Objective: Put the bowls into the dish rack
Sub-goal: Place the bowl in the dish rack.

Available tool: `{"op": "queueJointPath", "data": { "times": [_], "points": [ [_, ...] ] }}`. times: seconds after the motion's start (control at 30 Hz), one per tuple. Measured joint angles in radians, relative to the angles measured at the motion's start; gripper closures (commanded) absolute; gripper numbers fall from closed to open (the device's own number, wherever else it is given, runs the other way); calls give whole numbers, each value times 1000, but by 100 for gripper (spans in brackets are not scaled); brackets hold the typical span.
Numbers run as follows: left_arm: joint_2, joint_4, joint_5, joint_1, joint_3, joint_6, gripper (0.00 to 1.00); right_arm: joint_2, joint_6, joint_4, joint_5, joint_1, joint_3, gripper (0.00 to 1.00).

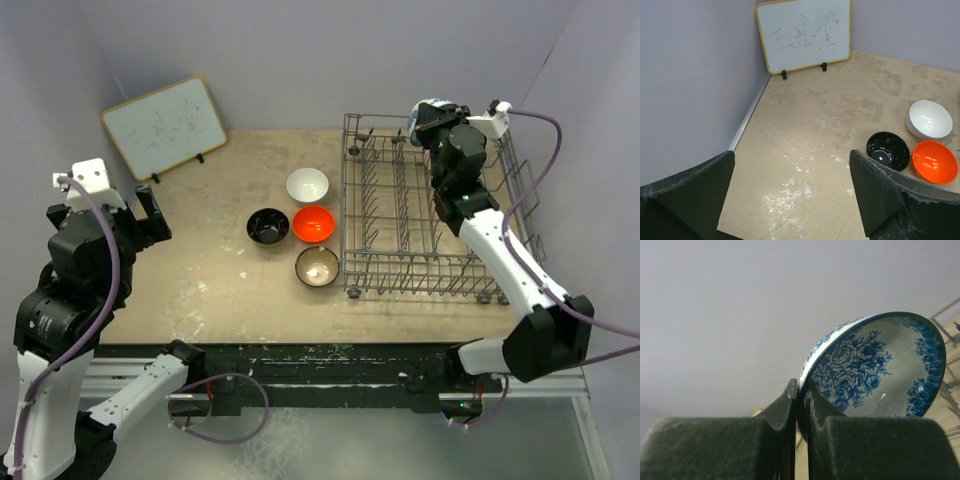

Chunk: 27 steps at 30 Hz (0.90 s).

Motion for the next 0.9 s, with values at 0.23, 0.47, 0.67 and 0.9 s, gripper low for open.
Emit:
{"op": "queueJointPath", "data": {
  "times": [0.23,0.47,0.67,0.9],
  "points": [
    [61,29,-2,0,-40,8,1,121,112,111,-18,-116,-100,100],
    [84,57,-4,0,-89,8,1,139,156,230,-78,-240,-170,100],
    [89,90,-5,0,-132,8,1,192,183,396,-179,-318,-212,100],
    [101,115,-16,0,-159,9,1,331,275,573,-256,-333,-319,100]
  ]
}}
